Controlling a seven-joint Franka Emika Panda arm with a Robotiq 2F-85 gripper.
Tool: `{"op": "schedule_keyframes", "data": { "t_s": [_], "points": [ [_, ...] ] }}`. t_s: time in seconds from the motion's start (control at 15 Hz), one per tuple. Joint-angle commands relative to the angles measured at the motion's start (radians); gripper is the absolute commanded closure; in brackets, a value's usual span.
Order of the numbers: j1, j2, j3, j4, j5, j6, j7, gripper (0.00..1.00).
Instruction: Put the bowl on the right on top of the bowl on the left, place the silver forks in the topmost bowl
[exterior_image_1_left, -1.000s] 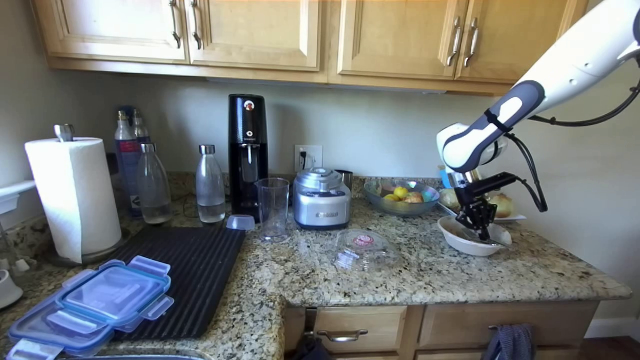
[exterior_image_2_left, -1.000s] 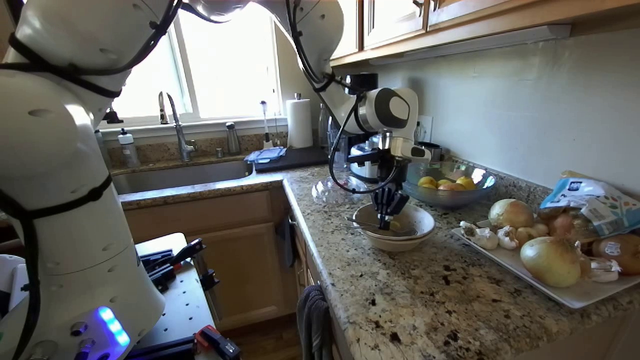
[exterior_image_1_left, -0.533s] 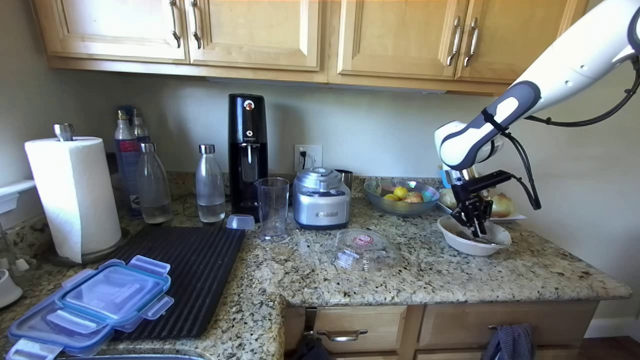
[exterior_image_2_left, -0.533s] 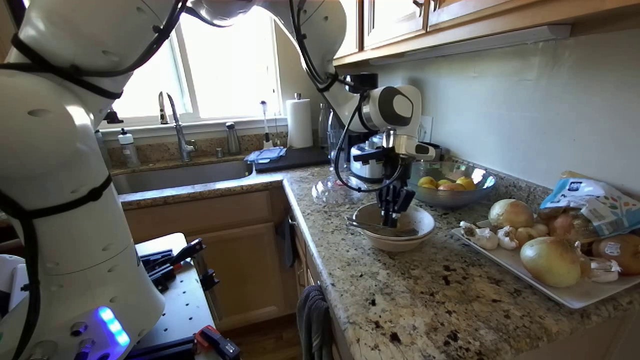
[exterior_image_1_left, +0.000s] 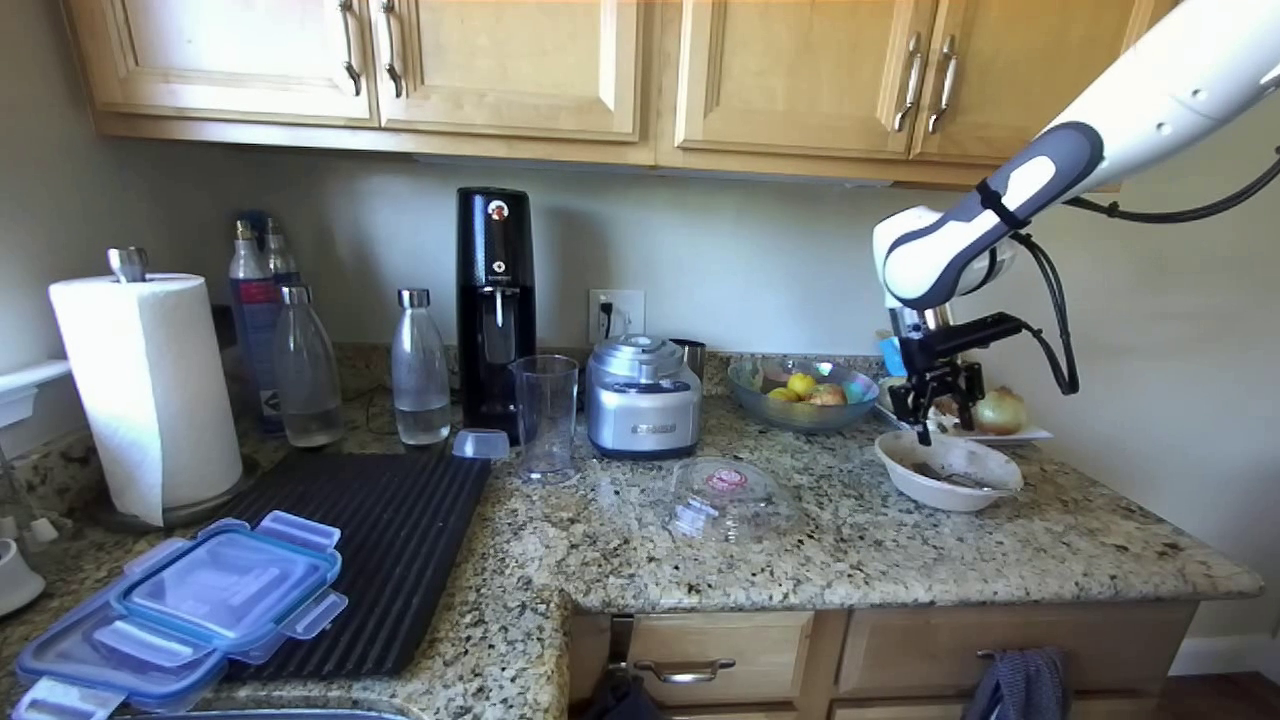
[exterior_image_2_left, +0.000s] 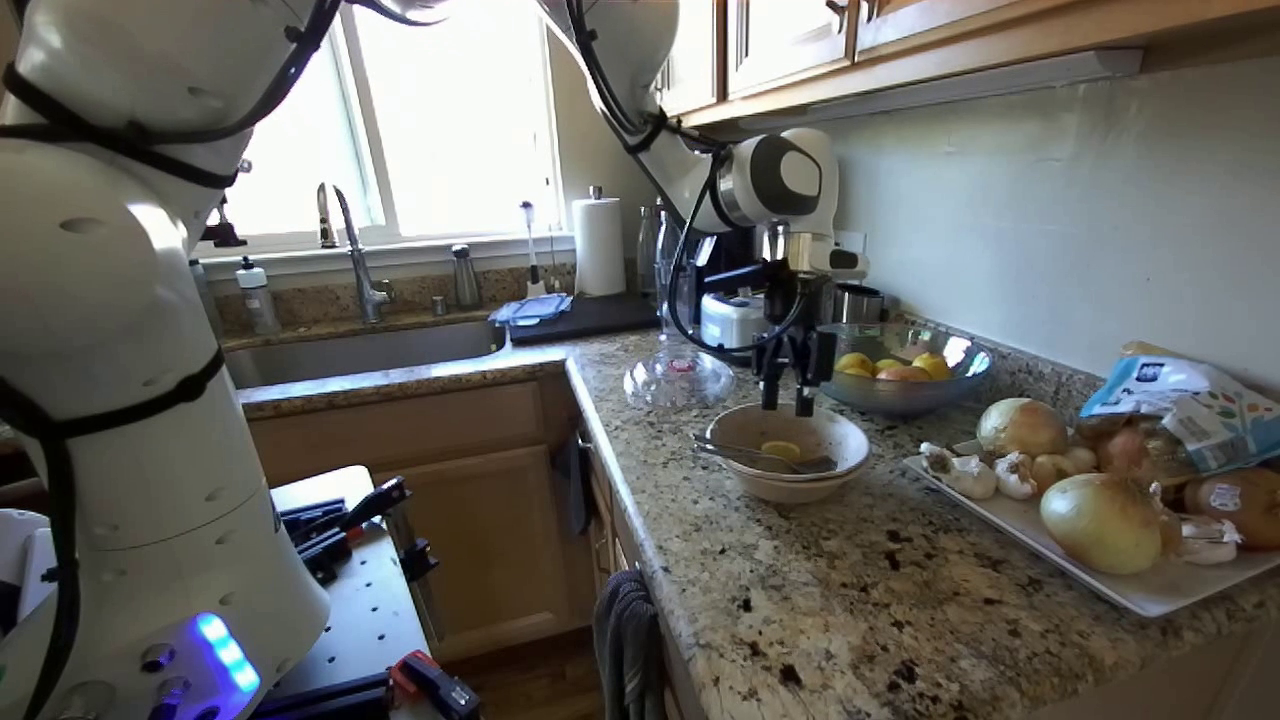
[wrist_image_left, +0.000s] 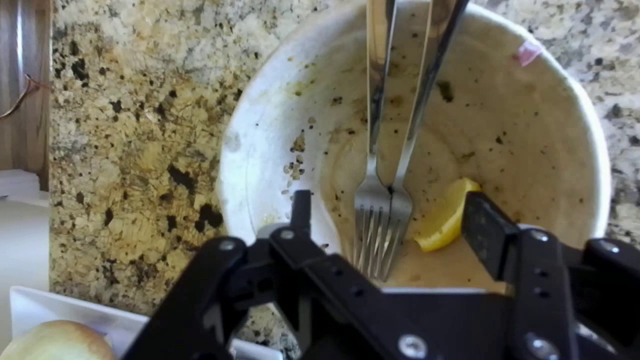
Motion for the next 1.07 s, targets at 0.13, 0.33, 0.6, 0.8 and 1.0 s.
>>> {"op": "schedule_keyframes", "data": {
  "t_s": [0.13, 0.33, 0.6, 0.8, 1.0],
  "points": [
    [0.015, -0.232, 0.0, -0.234, -0.012, 0.122, 0.084, 0.0],
    [0.015, -0.319, 0.003, -0.317, -0.014, 0.167, 0.117, 0.0],
    [0.014, -0.414, 0.016, -0.408, -0.014, 0.241, 0.154, 0.0],
    [0.0, -0.365, 0.032, -0.345, -0.005, 0.221, 0.125, 0.0],
    [0.0, -0.369, 0.037, -0.349, -0.004, 0.224, 0.127, 0.0]
  ]
}}
